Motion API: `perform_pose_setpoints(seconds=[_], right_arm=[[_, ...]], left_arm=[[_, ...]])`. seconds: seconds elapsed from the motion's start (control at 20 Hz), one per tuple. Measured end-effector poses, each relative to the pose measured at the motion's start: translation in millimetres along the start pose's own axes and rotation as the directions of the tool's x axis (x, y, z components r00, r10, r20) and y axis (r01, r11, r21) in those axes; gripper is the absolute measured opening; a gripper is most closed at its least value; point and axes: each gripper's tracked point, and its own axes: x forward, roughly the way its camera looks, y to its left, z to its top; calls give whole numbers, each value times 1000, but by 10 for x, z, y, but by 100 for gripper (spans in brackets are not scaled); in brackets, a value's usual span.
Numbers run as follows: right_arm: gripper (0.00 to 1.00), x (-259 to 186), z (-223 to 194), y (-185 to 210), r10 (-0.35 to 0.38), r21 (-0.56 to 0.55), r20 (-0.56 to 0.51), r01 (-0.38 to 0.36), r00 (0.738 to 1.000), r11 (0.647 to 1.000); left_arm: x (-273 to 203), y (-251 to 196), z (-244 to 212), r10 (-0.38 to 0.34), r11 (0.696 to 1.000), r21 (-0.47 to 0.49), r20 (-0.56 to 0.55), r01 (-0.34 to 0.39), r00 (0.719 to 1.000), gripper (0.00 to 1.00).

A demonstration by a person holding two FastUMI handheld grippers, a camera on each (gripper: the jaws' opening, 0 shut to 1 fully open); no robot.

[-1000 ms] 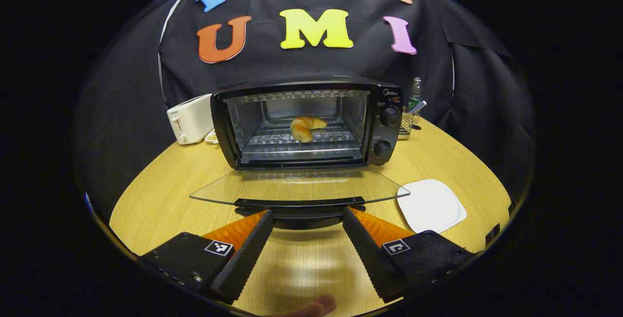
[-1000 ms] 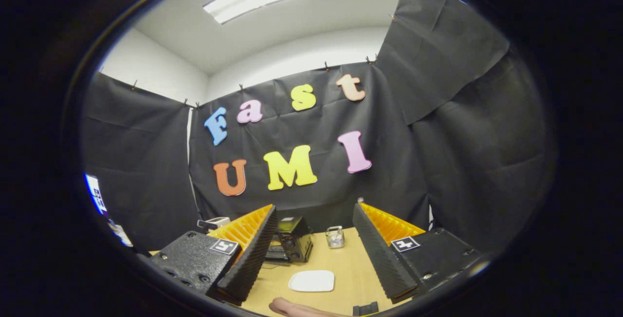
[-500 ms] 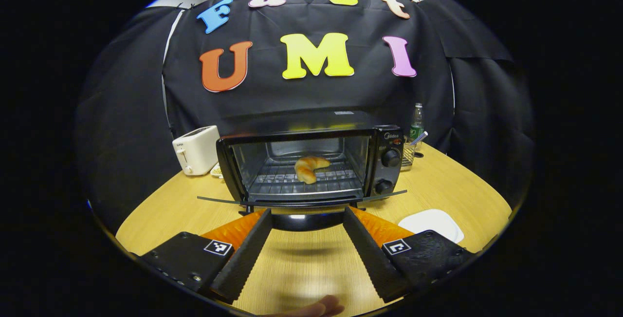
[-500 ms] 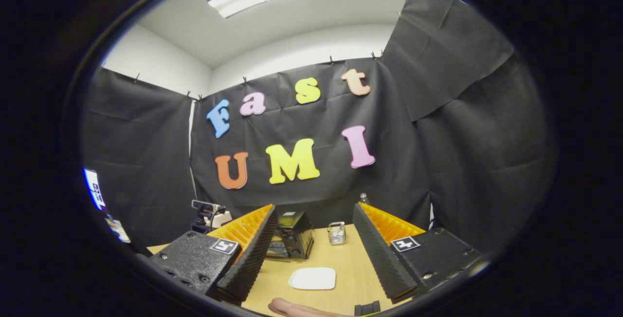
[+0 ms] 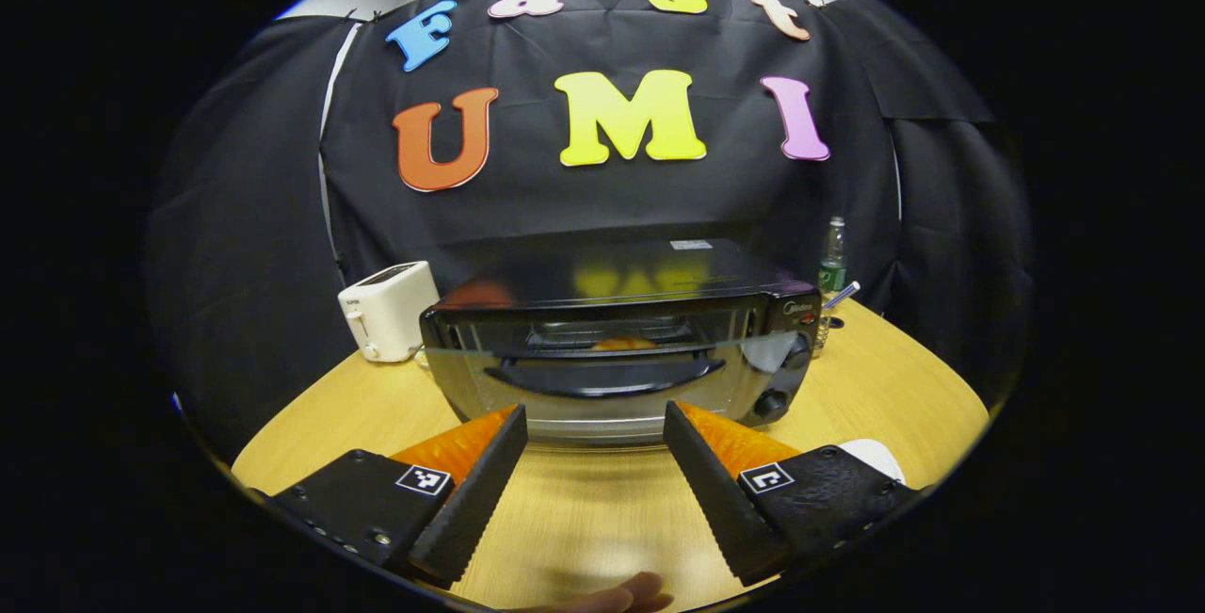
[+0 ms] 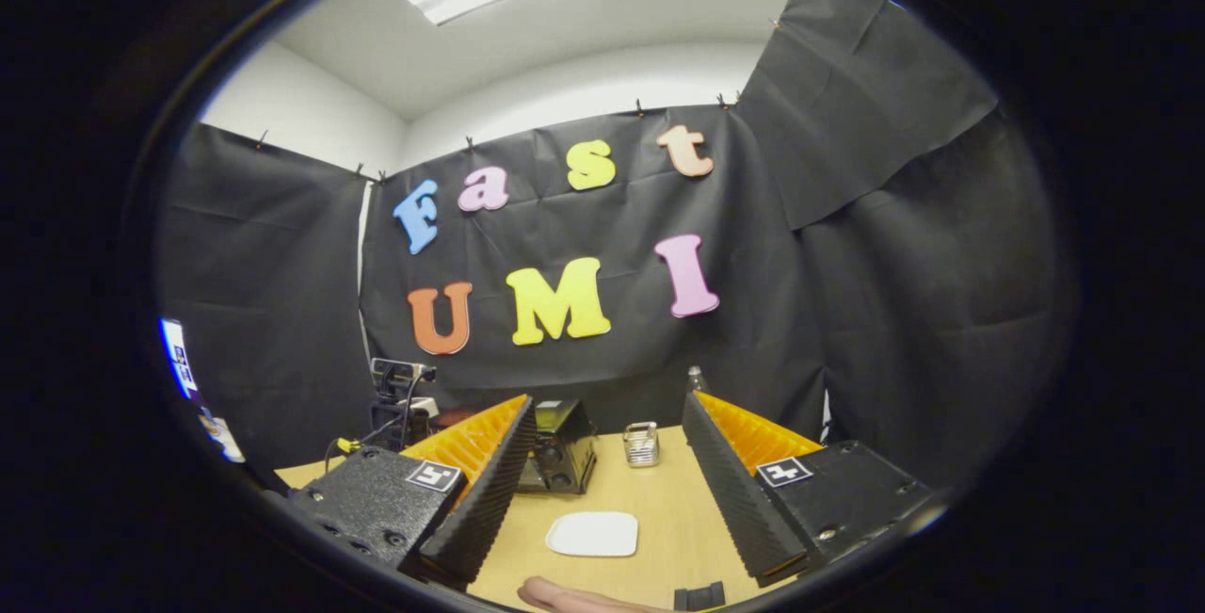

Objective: Open the electric oven with the left hand, put the food in, and close the electric oven.

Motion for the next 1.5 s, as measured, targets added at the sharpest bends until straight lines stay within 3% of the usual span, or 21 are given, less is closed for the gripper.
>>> perform_pose_setpoints(seconds=[0.6,0.7,0.75,0.85,0.9,0.95,1.1,1.3,1.35,1.4,1.5], right_arm=[[94,-5,-41,26,-27,-11,-32,27,999,1000],[94,-20,-16,53,-34,-16,-32,34,999,999],[94,-31,-2,75,-35,-18,-32,35,999,999],[94,-32,34,118,-35,-24,-27,34,999,999],[94,-41,46,144,-35,-29,-26,34,999,999],[94,-45,72,171,-33,-36,-23,32,999,999],[94,-36,118,220,-47,-54,-20,46,999,997],[94,-51,100,339,-60,-79,-31,58,998,995],[94,-65,99,375,-56,-87,-32,53,998,995],[94,-65,83,400,-53,-98,-30,50,998,994],[94,-67,60,398,-66,-121,-28,62,997,991]], left_arm=[[-1027,-106,467,-57,998,-20,143,61,988,95],[-1276,-47,581,-50,998,-40,157,57,986,100],[-1420,-41,678,-50,997,-52,178,60,983,95],[-1682,2,936,-53,996,-62,232,70,971,95],[-1814,19,1027,-55,996,-58,260,73,964,100],[-1963,27,1097,-60,996,-53,285,78,957,95],[-2355,16,1268,-82,994,-41,363,104,928,95],[-2723,71,1265,-83,995,-14,407,98,910,95],[-2811,85,1250,-90,994,-14,425,106,901,100],[-2872,113,1228,-89,994,-21,436,109,895,95],[-2927,225,1109,-72,995,-30,431,94,899,95]])
